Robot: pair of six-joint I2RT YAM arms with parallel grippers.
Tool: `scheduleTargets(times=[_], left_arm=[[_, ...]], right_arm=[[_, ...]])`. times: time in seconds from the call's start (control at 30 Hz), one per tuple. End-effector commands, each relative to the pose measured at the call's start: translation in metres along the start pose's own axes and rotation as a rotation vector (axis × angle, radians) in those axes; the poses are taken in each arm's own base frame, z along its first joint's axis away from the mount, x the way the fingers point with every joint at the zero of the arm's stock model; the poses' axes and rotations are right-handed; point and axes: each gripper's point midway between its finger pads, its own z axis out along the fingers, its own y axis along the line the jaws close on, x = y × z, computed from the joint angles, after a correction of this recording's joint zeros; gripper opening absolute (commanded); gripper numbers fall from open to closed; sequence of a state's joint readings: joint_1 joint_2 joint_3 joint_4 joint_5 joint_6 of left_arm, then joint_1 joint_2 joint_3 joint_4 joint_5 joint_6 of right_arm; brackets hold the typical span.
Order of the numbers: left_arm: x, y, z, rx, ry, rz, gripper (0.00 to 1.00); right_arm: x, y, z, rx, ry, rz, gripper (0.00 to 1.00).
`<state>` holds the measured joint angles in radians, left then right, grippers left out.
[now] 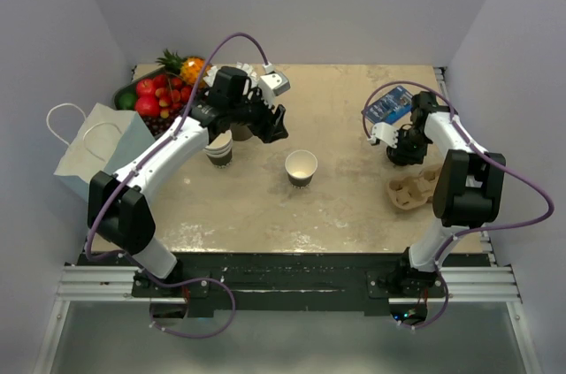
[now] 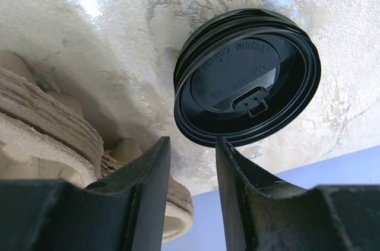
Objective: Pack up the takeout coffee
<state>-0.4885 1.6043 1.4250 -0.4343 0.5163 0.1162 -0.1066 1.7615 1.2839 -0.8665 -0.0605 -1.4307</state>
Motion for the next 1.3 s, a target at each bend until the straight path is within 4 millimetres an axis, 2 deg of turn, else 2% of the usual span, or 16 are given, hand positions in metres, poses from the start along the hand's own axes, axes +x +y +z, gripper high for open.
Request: scheduleTargets(times=[0.0, 0.4, 0.8, 1.03, 1.27], left_arm=[[-0.015, 0.005, -0.003, -0.007, -0.039, 0.032, 0.65], [-0.012, 0.006, -0.001, -0.007, -0.032, 0.028, 0.65], [-0.015, 0.004, -0.001, -0.002, -0.04, 0.027, 0.65], [-0.018, 0.004, -0.002, 0.0, -0.048, 0.032, 0.65], [-0.017, 0.002, -0.003, 0.003, -0.054, 0.035, 0.64]], right_arm=[[0.002, -0.003, 0.003, 0.007, 0.015, -0.021, 0.39], [0.002, -0.004, 0.008, 0.007, 0.016, -0.014, 0.34], [-0.001, -0.005, 0.007, 0.016, 0.002, -0.004, 0.21], [-0.006, -0.003, -0.004, 0.007, -0.024, 0.015, 0.0], [-0.019, -0.004, -0.022, 0.026, -0.089, 0.068, 0.0]])
